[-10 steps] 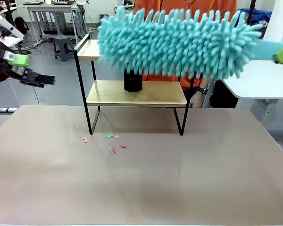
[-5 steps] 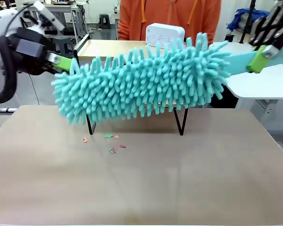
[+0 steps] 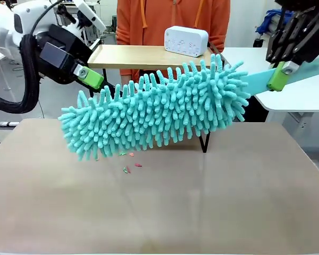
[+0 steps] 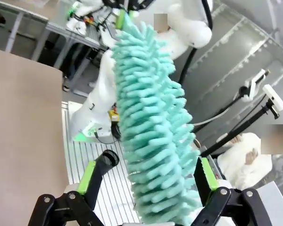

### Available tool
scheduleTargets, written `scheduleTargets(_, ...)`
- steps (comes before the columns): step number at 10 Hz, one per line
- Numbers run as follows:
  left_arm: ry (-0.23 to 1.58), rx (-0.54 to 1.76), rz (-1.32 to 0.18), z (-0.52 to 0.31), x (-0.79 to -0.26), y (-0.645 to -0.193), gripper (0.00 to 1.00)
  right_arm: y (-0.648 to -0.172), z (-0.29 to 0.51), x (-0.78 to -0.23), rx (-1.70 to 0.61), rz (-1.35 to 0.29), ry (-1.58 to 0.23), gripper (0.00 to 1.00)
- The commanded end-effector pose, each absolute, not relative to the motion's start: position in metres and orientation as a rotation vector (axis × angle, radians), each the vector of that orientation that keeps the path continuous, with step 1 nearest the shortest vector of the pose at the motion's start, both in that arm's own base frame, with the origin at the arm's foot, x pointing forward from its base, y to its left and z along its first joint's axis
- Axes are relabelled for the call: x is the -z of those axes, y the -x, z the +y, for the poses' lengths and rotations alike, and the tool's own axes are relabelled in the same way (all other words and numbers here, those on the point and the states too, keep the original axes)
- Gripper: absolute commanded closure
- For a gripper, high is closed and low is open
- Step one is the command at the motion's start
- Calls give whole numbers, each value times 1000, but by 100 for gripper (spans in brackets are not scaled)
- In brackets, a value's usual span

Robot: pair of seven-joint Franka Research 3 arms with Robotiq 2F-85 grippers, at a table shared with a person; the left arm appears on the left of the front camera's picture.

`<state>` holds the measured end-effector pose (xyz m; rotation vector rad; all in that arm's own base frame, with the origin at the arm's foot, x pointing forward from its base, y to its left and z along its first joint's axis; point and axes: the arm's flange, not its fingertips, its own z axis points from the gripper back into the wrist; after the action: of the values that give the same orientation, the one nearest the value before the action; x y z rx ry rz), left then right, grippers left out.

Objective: Clean the shelf.
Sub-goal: Hand the Duster back to the human.

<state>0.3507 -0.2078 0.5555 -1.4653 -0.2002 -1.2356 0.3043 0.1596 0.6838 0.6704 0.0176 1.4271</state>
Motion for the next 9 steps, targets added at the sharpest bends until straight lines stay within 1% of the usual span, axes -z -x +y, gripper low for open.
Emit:
scheduleTargets(1,1453,1347,-172,-213,-556,-344,0,-308,154,-687,-1445,22,-661,88)
scheduleTargets(3,1403,1392,-166,-229,-552,-332,0,-308,153,-686,-1437,16,-673,88)
scheduleTargets(5,1356,1413,-198,-241,-547,-326,0,-310,149,-683,-1416,13,-679,88)
scheduleTargets(9,1335,1430,-187,-247,-543,-321,0,-310,141,-680,-1397,5,-700,88)
